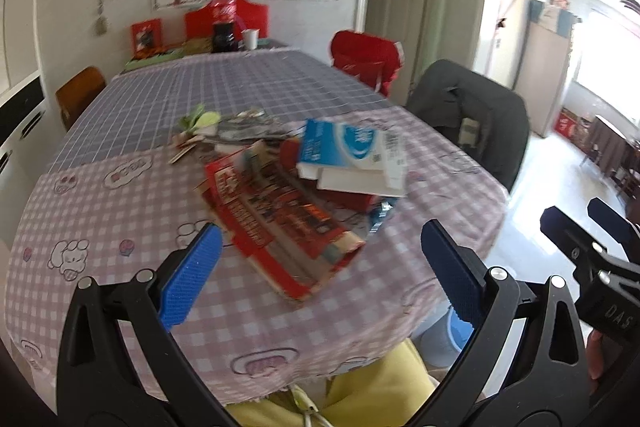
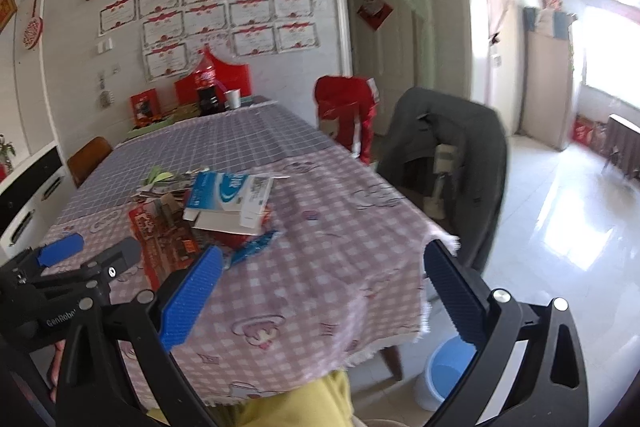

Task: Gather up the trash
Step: 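Grasp the blue-and-white medicine box with the right gripper while the left gripper grasps a red wrapper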

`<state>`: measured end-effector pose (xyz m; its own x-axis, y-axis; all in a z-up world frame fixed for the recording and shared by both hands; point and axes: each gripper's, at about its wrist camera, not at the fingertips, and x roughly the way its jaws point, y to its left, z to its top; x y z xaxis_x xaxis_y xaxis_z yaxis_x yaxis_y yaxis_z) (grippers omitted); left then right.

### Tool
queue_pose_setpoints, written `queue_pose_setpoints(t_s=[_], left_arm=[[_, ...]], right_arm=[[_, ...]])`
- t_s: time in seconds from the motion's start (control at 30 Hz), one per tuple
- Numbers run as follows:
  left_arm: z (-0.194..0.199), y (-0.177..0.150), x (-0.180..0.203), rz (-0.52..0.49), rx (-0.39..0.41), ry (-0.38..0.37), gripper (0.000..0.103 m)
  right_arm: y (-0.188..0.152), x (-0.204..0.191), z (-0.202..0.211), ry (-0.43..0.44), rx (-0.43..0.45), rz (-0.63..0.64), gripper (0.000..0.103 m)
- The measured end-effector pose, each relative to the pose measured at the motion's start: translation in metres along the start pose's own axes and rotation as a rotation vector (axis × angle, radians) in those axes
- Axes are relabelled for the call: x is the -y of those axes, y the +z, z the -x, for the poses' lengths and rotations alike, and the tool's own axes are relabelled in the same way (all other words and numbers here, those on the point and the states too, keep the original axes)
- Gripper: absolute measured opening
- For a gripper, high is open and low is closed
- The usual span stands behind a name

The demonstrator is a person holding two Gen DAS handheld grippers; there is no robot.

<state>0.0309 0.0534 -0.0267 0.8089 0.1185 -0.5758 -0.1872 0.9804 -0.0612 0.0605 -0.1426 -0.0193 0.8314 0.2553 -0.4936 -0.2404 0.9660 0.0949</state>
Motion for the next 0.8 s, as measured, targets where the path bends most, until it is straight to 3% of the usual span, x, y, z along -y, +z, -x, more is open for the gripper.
queue_pose_setpoints(t_s=[0.3, 0.5, 0.77, 0.8], left_arm=[[-0.05, 0.01, -0.057, 0.121, -0.091, 0.059, 0.098], [-0.094, 0.022, -0.089, 0.186, -0.146, 0.039, 0.097], [-0.156, 0.036, -0.11, 0.234, -0.25, 0.049, 0.097], [-0.16, 0.036, -0.112, 0.242, -0.255, 0.052, 0.092]], right_arm=[[0.023, -0.021, -0.089, 0.169, -0.138, -0.03, 0.099], [0.036, -0.027, -0.149, 0.262, -0.249, -0.116, 0.099], [0.047, -0.028, -0.221, 0.333, -0.371, -0.27, 0.099], [0.048, -0.028, -0.227, 0.328, -0.381, -0.286, 0.099]])
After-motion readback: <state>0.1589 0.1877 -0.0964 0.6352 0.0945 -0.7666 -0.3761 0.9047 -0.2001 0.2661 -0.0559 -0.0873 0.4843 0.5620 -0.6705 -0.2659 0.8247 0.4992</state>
